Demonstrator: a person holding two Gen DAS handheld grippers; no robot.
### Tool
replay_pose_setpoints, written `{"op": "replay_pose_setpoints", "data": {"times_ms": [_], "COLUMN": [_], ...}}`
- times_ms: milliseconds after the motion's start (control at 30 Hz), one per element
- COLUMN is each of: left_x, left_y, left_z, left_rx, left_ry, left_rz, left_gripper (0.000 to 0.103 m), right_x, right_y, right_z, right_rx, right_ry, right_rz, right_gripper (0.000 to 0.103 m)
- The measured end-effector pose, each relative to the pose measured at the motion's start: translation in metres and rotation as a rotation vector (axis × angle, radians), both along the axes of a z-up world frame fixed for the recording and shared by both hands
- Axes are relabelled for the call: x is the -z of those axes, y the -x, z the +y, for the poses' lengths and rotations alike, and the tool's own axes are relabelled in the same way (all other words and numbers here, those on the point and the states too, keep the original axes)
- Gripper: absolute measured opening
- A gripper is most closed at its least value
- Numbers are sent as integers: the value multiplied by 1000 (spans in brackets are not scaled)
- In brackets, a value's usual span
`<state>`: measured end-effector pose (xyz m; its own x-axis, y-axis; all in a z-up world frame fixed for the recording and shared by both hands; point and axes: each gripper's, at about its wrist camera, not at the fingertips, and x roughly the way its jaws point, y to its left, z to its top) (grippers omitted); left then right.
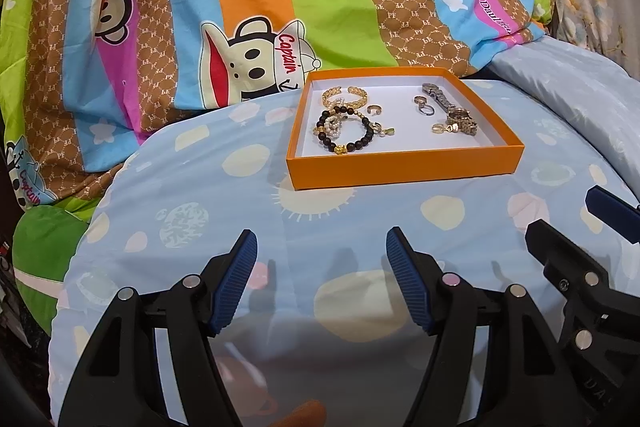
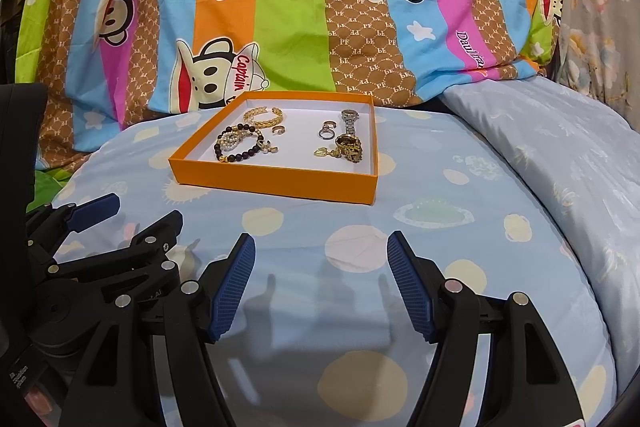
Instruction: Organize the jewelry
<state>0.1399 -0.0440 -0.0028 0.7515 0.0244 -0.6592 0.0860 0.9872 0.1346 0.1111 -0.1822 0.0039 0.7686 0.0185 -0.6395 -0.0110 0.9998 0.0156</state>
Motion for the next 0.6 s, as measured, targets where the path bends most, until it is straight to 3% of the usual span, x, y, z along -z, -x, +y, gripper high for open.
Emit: {"op": "replay_pose_setpoints", "data": {"times_ms": [600], "left_x": [1], "left_y": [-3], "left_z": [-1], "left_rx": [-14], "left_ry": [-14], "left_rz": [6], "left_gripper": [69], "right_x": [-1], "right_y": [0], "right_z": [0], "right_rx": [-3], "right_ry": [1], "right_rz": [-2], "right_gripper": [67]}}
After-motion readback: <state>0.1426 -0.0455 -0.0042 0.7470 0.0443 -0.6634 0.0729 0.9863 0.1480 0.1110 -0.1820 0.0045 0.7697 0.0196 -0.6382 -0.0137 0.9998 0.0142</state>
